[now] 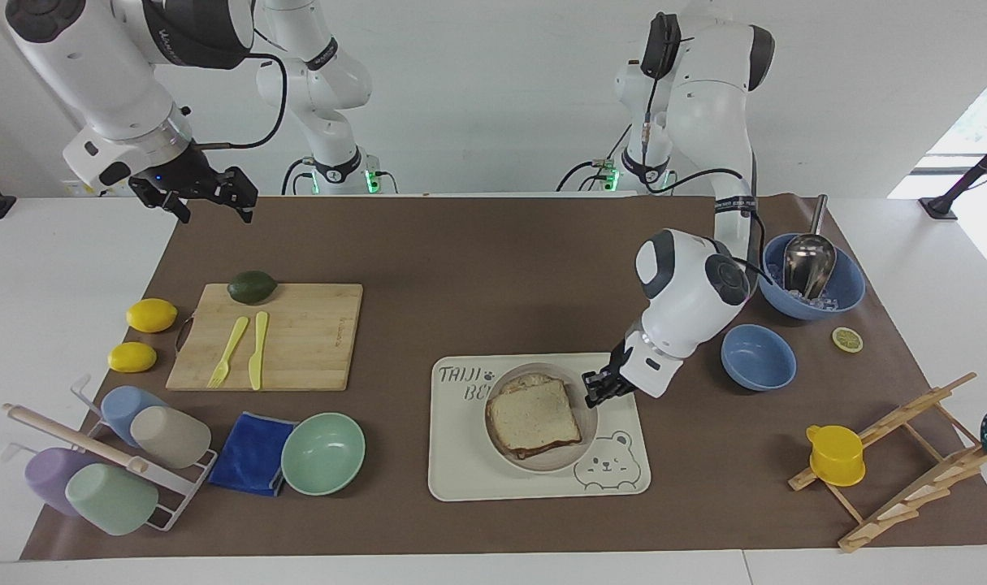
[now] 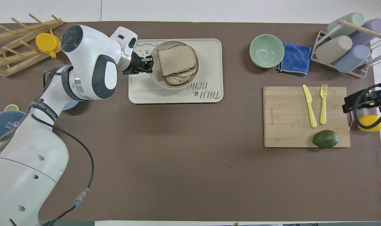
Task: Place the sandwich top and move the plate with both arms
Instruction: 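Slide the plate with the left gripper onto the bear-print tray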
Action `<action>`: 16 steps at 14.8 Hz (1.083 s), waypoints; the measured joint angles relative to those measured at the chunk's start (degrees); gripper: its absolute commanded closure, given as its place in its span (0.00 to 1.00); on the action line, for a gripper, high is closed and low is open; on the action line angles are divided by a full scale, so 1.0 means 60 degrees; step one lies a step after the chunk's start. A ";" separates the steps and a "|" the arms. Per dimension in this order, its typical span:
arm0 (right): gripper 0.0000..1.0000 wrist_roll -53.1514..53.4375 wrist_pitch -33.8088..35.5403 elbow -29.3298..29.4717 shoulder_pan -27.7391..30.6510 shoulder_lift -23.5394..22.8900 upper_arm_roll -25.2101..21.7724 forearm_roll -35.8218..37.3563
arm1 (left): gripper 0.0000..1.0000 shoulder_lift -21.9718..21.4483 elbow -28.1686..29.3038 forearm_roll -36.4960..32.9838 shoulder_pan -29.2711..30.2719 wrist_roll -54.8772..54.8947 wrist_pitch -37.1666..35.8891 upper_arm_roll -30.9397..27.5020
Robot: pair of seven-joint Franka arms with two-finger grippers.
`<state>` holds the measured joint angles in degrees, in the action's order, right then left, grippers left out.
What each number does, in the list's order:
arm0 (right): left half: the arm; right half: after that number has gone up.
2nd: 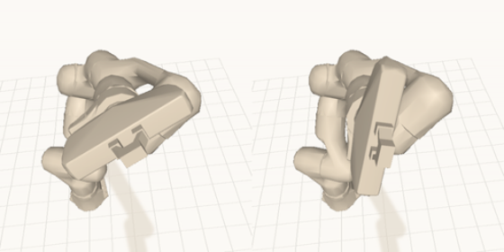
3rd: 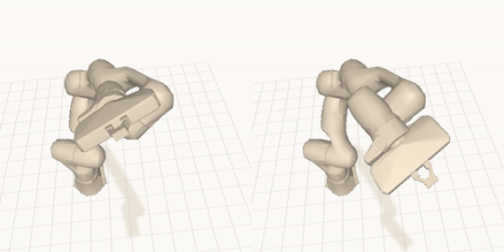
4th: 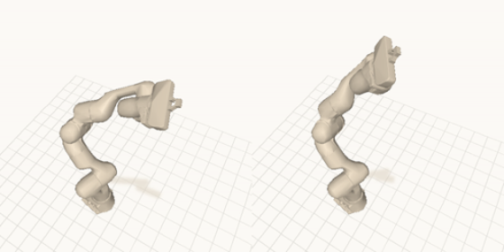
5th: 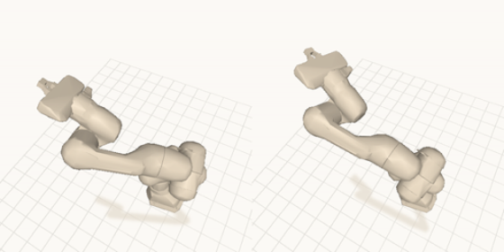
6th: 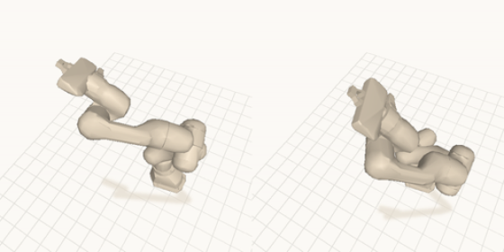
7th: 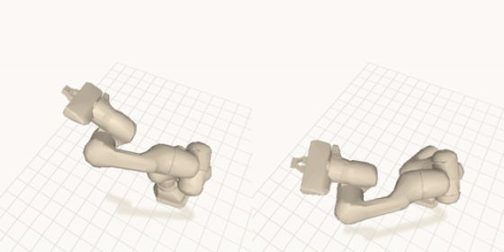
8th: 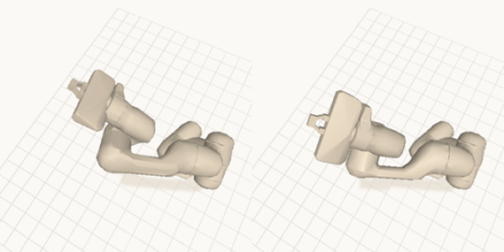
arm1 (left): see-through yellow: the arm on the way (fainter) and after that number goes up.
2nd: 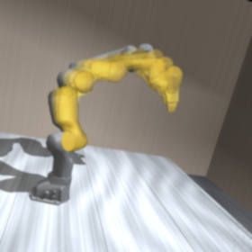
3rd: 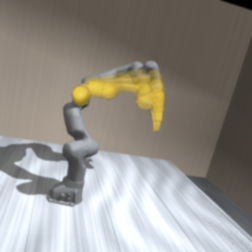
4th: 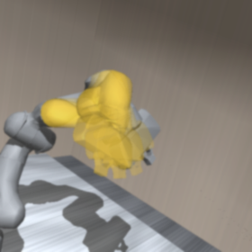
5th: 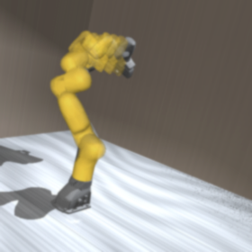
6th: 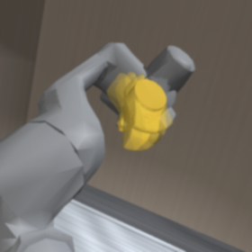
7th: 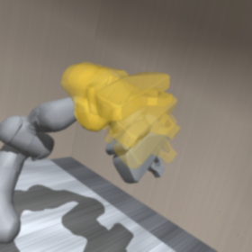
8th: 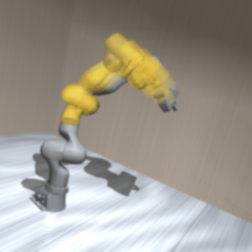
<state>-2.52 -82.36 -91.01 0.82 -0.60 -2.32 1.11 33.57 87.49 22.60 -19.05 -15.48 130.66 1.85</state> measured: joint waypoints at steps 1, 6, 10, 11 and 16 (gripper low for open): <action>0.00 0.0000 0.0000 0.0000 0.0000 0.0000 0.0000 0.0000 | 1.00 0.0022 0.0134 0.0000 -0.0030 0.0074 0.0157 0.0014; 0.00 0.0000 0.0000 0.0000 0.0000 0.0000 0.0000 0.0000 | 0.87 0.0034 0.0501 0.0000 -0.0119 0.0339 0.0619 0.0051; 0.00 0.0000 0.0000 0.0000 0.0000 0.0000 0.0001 0.0000 | 0.14 0.0023 0.0512 0.0000 -0.0124 0.0821 0.0639 0.0028; 0.00 0.0000 0.0000 0.0000 0.0000 0.0000 0.0001 0.0000 | 0.03 0.0023 0.0512 0.0000 -0.0123 0.0897 0.0636 0.0018; 0.00 0.0000 0.0000 0.0000 0.0000 0.0000 0.0001 0.0000 | 0.00 -0.0039 0.0283 -0.0096 -0.0063 0.1102 0.0173 -0.0079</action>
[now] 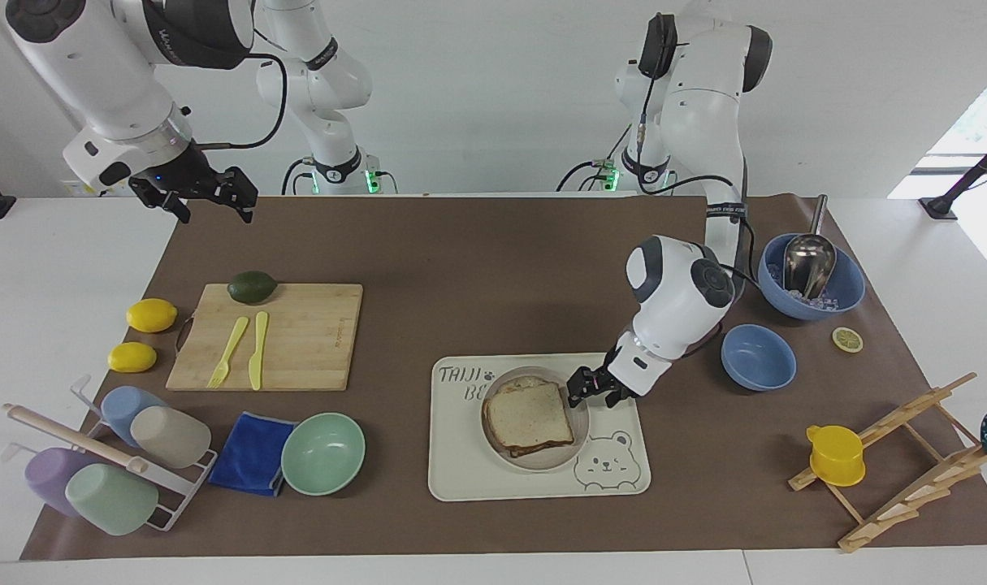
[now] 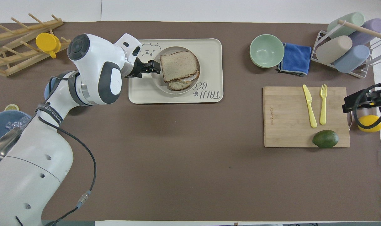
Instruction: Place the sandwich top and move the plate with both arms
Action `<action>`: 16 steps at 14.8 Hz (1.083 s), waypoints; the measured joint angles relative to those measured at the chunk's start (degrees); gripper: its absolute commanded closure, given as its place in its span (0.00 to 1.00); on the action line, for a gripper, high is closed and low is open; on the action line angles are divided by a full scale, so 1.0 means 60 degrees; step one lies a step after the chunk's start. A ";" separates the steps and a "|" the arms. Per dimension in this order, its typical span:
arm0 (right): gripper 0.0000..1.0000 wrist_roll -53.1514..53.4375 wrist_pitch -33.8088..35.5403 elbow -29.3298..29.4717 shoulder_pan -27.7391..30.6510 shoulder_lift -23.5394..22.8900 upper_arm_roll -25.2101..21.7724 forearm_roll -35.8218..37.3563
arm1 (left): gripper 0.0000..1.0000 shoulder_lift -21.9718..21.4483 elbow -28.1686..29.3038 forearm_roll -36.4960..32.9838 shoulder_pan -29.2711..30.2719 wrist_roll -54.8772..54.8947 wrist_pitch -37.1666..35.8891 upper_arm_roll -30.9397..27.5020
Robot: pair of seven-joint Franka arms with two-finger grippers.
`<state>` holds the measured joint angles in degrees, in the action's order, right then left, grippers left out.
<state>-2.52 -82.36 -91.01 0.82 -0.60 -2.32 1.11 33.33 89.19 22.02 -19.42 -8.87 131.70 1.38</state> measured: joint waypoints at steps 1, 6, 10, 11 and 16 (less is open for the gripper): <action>0.00 0.0000 0.0000 0.0000 0.0000 0.0000 0.0000 0.0000 | 0.00 -0.0040 -0.0110 -0.0056 0.0059 0.0003 -0.0164 -0.0009; 0.00 0.0000 0.0000 0.0000 0.0000 0.0000 0.0000 0.0000 | 0.00 -0.1027 -0.0342 -0.0307 0.0164 0.0061 -0.1685 -0.0773; 0.00 0.0000 0.0000 0.0000 0.0000 0.0000 0.0000 0.0000 | 0.00 -0.2420 -0.0345 -0.1401 0.0193 0.0065 -0.3508 -0.1420; 0.00 0.0000 0.0000 0.0000 0.0000 0.0000 0.0000 0.0000 | 0.00 -0.2734 -0.0344 -0.1727 0.0194 0.0064 -0.3875 -0.1501; 0.00 0.0000 0.0000 0.0000 0.0000 0.0000 0.0000 0.0000 | 0.00 -0.4222 -0.0139 -0.3016 0.0195 0.0064 -0.5410 -0.1661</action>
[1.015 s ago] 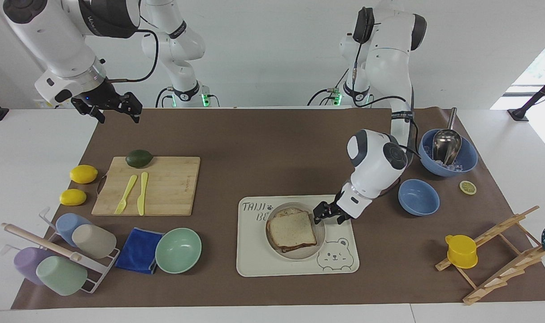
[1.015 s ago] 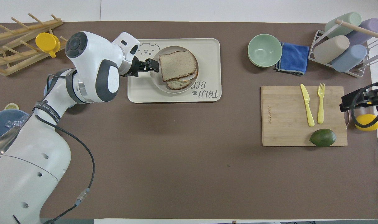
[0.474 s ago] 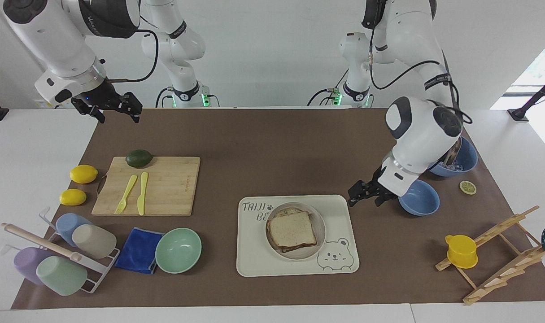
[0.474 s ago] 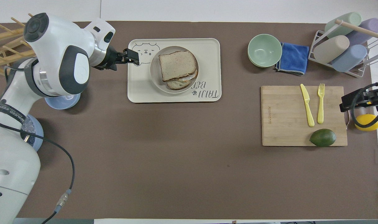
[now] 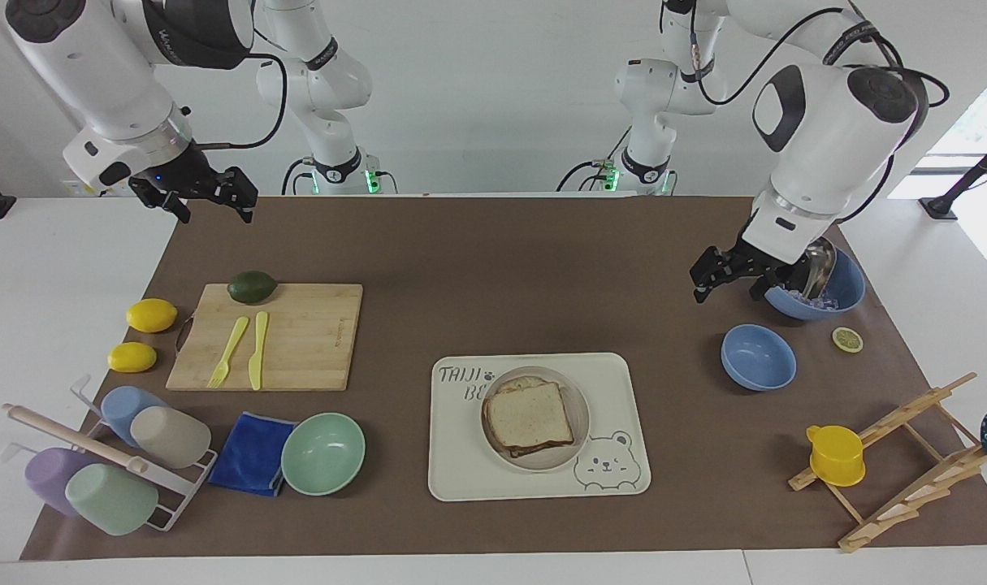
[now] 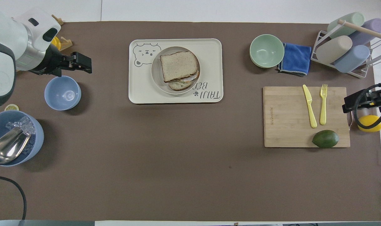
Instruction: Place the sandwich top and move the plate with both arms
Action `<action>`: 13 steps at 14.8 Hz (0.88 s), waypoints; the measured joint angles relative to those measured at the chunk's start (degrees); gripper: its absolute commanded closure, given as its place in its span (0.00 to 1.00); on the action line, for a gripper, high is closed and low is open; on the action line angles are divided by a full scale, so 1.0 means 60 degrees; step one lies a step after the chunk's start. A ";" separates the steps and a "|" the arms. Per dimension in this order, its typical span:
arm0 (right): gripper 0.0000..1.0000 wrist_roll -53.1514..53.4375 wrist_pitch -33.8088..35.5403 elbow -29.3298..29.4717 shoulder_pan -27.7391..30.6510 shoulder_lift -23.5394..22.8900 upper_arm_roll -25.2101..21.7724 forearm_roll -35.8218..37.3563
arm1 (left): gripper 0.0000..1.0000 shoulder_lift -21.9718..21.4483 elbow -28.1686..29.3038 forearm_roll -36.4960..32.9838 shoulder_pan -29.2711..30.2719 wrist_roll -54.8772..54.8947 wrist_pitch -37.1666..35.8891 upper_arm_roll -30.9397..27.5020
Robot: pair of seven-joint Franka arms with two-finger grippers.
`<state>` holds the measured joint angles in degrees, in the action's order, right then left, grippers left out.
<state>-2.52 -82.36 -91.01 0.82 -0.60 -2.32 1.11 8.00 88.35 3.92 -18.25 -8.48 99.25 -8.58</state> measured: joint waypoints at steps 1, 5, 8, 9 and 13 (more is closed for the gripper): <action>0.00 0.0000 0.0000 0.0000 0.0000 0.0000 0.0000 0.0000 | 0.00 -0.0328 0.0154 -0.0190 0.0000 0.0000 -0.0251 -0.0003; 0.00 0.0000 0.0000 0.0000 0.0000 0.0000 0.0000 0.0000 | 0.00 -0.1472 0.0702 -0.0473 0.0146 0.0001 -0.1256 -0.0005; 0.00 0.0000 0.0000 0.0000 0.0000 0.0000 0.0000 0.0000 | 0.00 -0.1966 0.1004 -0.0476 0.0942 0.0305 -0.1832 0.0512; 0.00 0.0000 0.0000 0.0000 0.0001 0.0000 0.0000 0.0000 | 0.00 -0.2029 0.1081 -0.0476 0.1284 0.0352 -0.1899 0.0874; 0.00 0.0000 0.0000 0.0000 0.0000 0.0000 0.0000 0.0000 | 0.00 -0.2035 0.1252 -0.0476 0.1703 0.0414 -0.1387 0.1568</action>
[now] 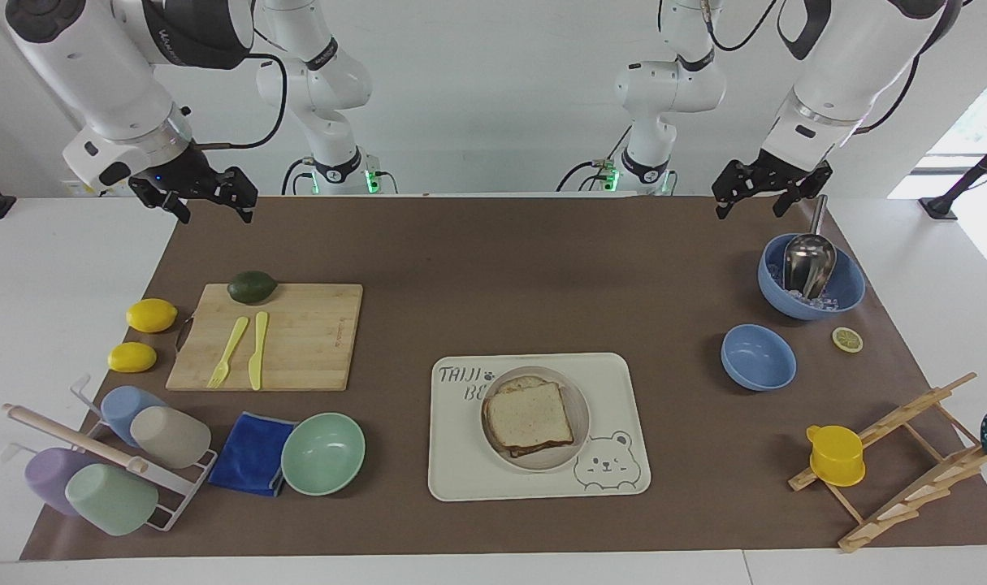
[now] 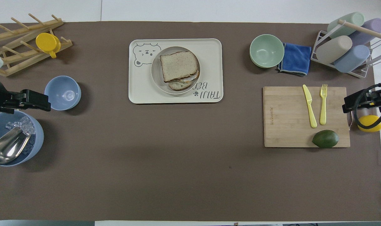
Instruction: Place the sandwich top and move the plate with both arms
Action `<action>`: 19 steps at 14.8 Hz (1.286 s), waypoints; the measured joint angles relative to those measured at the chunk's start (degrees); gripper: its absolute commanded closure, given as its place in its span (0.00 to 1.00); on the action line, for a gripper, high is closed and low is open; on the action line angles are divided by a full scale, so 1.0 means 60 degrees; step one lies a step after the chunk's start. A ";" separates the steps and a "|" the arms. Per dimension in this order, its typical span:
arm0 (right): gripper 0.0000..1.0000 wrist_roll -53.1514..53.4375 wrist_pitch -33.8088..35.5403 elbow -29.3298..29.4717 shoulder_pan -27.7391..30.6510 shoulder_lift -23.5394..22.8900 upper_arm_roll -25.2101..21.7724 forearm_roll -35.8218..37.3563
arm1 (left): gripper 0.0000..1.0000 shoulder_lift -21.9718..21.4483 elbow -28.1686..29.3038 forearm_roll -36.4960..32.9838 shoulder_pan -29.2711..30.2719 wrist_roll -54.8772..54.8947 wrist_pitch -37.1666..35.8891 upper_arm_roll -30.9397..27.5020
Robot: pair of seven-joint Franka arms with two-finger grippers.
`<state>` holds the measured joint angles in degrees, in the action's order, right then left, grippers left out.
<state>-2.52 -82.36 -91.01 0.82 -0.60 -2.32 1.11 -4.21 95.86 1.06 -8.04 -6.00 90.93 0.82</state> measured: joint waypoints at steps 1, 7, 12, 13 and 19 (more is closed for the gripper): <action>0.00 0.0000 0.0000 0.0000 0.0000 0.0000 0.0000 0.0000 | 0.00 0.0015 0.0012 0.0000 0.0009 0.0054 0.0320 0.0007; 0.00 0.0000 0.0000 0.0000 0.0020 0.0000 -0.0009 0.0000 | 0.00 0.0053 -0.0105 -0.0012 0.0298 0.0230 -0.0553 -0.0017; 0.00 0.0000 0.0000 0.0000 0.0015 0.0000 -0.0006 0.0000 | 0.00 0.0052 -0.0136 -0.0012 0.0315 0.0261 -0.1473 0.0053; 0.00 0.0000 0.0000 0.0000 0.0013 0.0000 -0.0005 0.0000 | 0.00 0.0055 -0.0153 -0.0014 0.0316 0.0261 -0.1621 0.0089; 0.00 0.0000 0.0000 0.0000 0.0008 0.0000 -0.0001 0.0000 | 0.00 0.0143 -0.0721 -0.0113 0.0619 0.0262 -0.1528 0.0486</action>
<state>-2.52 -82.36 -91.01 0.87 -0.60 -2.32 1.11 -3.35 91.54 0.39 -4.32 -4.43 81.76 3.74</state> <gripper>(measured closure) 0.000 0.000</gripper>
